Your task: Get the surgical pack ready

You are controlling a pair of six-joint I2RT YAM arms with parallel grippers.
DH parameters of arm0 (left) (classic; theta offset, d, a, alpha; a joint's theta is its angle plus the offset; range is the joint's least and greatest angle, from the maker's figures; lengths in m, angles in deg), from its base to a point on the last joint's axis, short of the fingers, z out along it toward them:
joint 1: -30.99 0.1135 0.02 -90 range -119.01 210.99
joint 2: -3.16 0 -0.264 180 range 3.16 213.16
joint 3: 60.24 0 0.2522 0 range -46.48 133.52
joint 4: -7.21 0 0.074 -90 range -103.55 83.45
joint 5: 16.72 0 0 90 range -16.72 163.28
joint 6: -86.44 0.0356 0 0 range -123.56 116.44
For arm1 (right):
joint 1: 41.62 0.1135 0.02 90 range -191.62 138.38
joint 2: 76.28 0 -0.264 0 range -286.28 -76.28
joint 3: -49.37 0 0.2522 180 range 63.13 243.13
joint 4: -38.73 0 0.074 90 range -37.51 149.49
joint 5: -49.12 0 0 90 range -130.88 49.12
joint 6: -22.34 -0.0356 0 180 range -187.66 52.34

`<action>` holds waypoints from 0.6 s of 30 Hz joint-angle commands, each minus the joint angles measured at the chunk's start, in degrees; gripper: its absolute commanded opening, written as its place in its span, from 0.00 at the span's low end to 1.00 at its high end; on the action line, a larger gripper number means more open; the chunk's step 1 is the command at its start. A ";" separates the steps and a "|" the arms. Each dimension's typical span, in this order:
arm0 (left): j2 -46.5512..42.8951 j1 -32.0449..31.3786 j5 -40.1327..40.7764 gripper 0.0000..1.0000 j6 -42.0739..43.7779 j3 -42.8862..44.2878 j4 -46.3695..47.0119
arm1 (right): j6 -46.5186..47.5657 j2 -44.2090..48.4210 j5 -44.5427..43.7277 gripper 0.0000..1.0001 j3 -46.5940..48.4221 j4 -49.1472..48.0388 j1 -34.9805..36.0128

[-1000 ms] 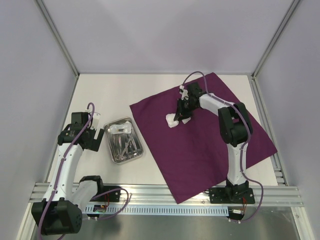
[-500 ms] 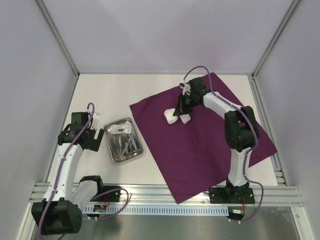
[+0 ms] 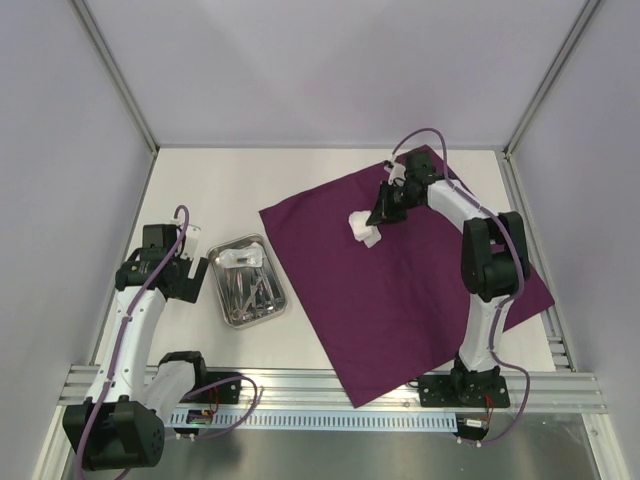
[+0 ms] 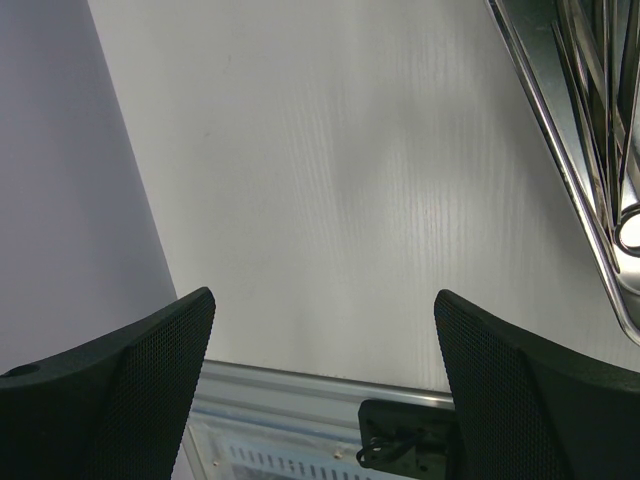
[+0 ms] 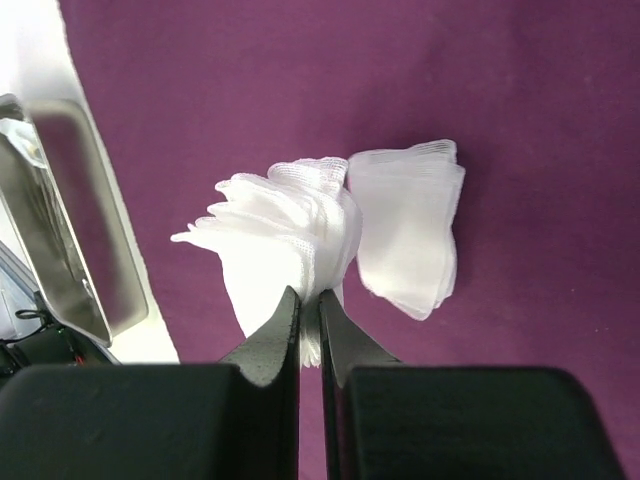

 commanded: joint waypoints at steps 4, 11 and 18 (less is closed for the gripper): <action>-1.05 -0.12 -0.36 1.00 0.93 0.06 0.04 | 2.18 -5.52 0.59 0.00 2.40 2.28 -1.31; -0.35 -0.13 -0.45 1.00 1.11 0.41 0.04 | 3.50 -7.03 -3.73 0.14 3.37 3.51 -2.10; 0.09 -0.12 -0.45 1.00 1.11 0.68 -0.14 | 4.02 -4.84 -4.87 0.23 4.42 4.12 -2.10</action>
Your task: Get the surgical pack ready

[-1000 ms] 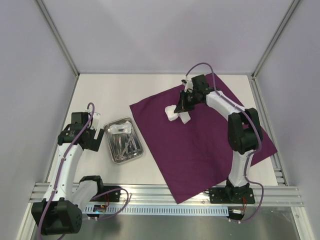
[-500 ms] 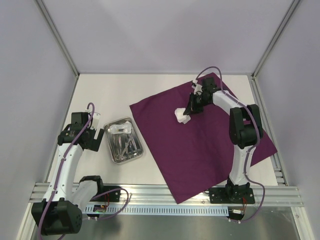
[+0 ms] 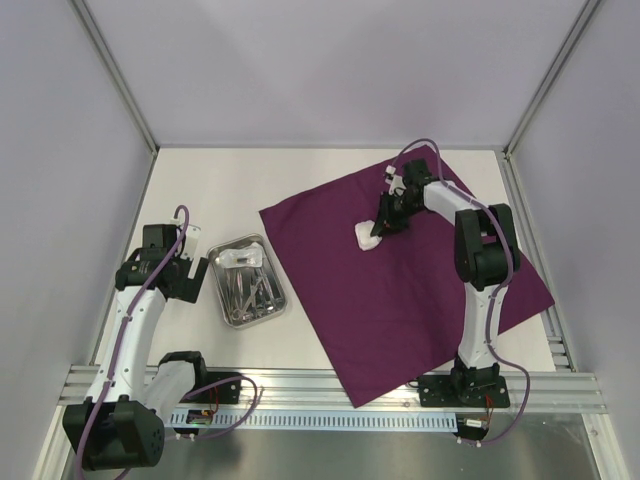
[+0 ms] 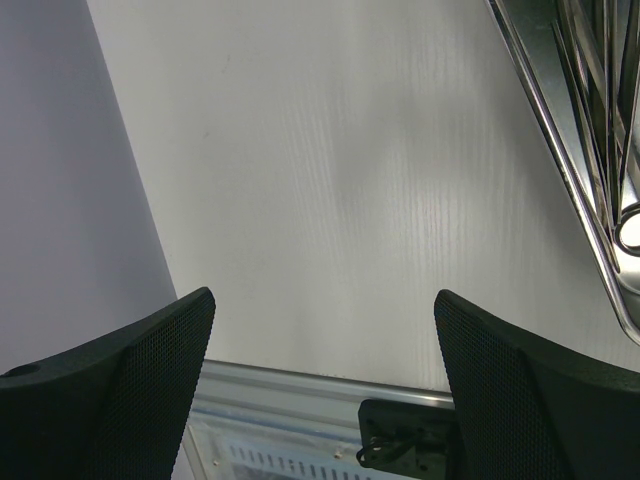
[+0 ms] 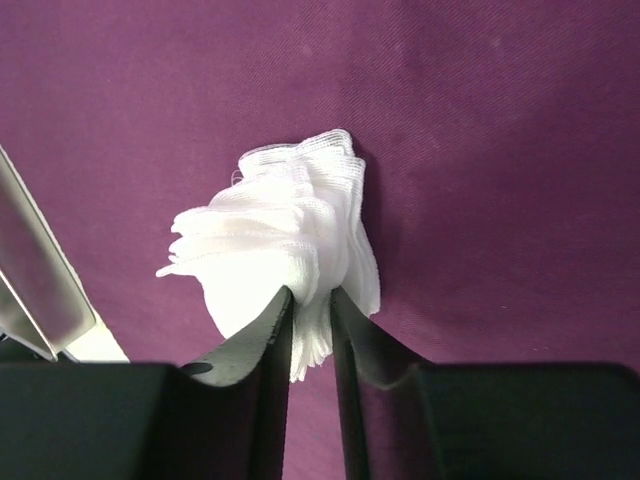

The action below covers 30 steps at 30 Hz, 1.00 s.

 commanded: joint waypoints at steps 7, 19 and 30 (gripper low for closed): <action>0.03 -0.13 -0.43 1.00 1.17 0.94 -0.31 | 3.66 4.74 -5.56 0.45 2.28 3.16 -0.28; -0.50 -0.13 -0.34 1.00 1.09 0.24 -0.31 | 4.81 -0.25 -4.25 0.55 4.65 3.59 -0.28; -0.24 -0.12 -0.25 1.00 0.82 0.59 -0.23 | 2.53 -2.28 0.76 0.47 1.23 -1.94 0.16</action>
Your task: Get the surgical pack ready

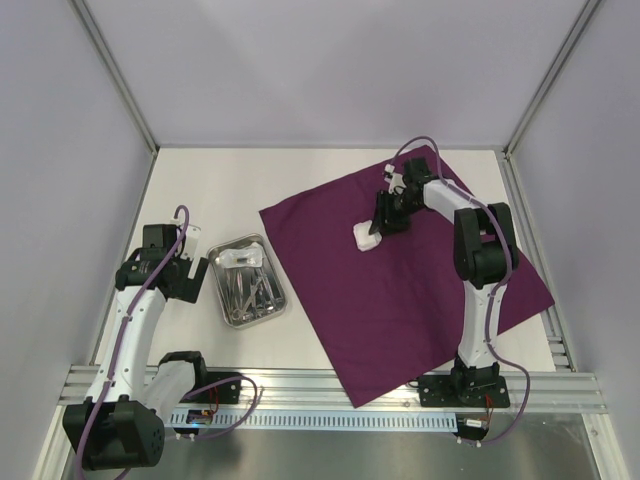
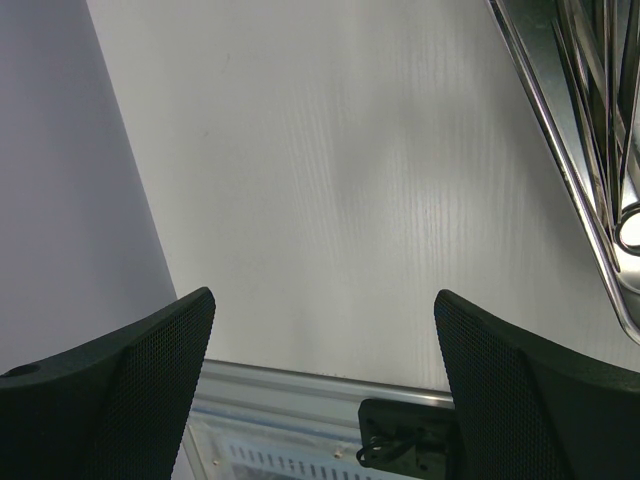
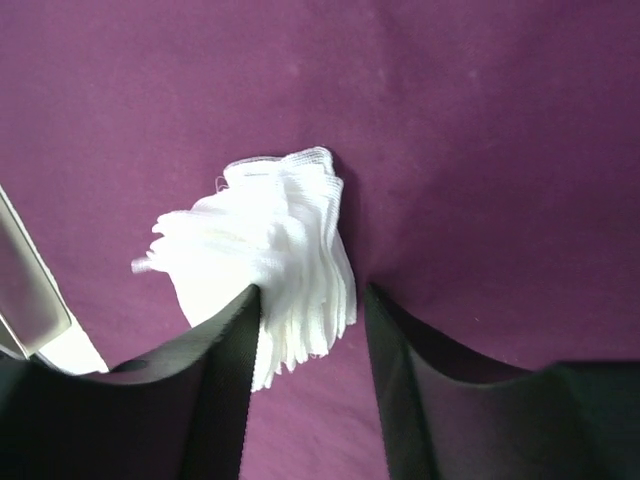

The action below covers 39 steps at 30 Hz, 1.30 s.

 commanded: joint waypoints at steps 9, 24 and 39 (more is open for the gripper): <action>-0.52 -0.12 -0.28 1.00 1.00 0.24 -0.23 | -3.74 2.06 6.93 0.11 -3.07 -6.19 0.20; -0.35 -0.21 -0.28 1.00 1.00 0.76 -0.14 | -12.00 15.42 5.62 0.00 -7.46 -11.74 1.60; -0.52 -0.12 0.78 1.00 0.38 0.50 0.04 | -34.57 16.85 -2.28 0.00 -7.56 -33.68 28.46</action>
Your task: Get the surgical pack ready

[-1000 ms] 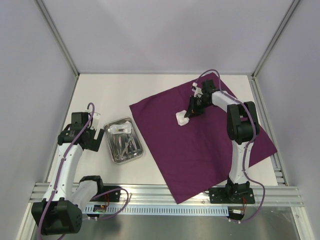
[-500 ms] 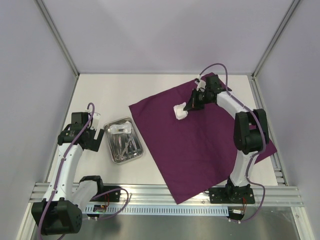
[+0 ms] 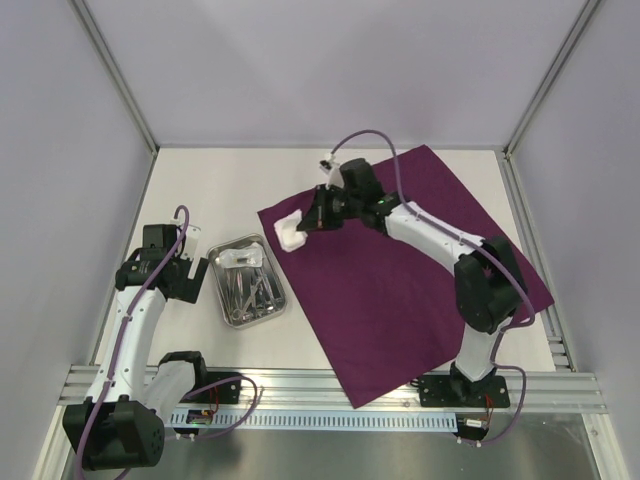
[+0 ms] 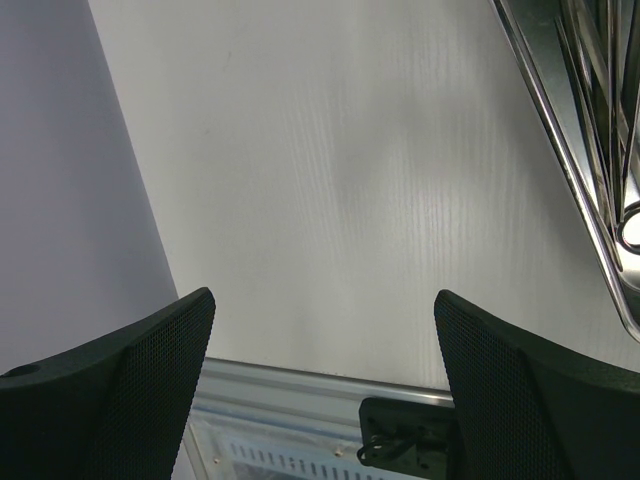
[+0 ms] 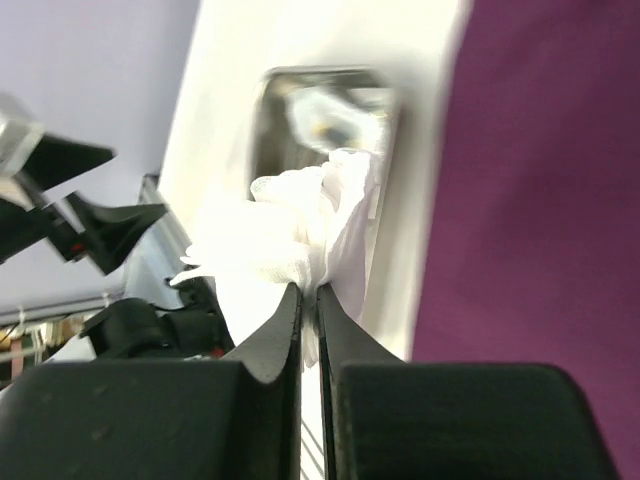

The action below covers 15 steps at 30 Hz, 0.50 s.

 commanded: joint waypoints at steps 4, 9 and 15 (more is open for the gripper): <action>-1.31 -0.13 0.65 1.00 0.38 0.24 -0.09 | -14.29 -7.16 -7.20 0.00 4.60 -14.55 13.92; -2.19 -0.21 0.65 1.00 0.56 0.06 -0.36 | -16.95 -14.64 -11.33 0.00 8.48 -17.37 19.46; -2.72 -0.21 0.47 1.00 0.73 -0.73 -0.18 | -17.92 -18.24 -17.14 0.00 8.48 -16.84 20.70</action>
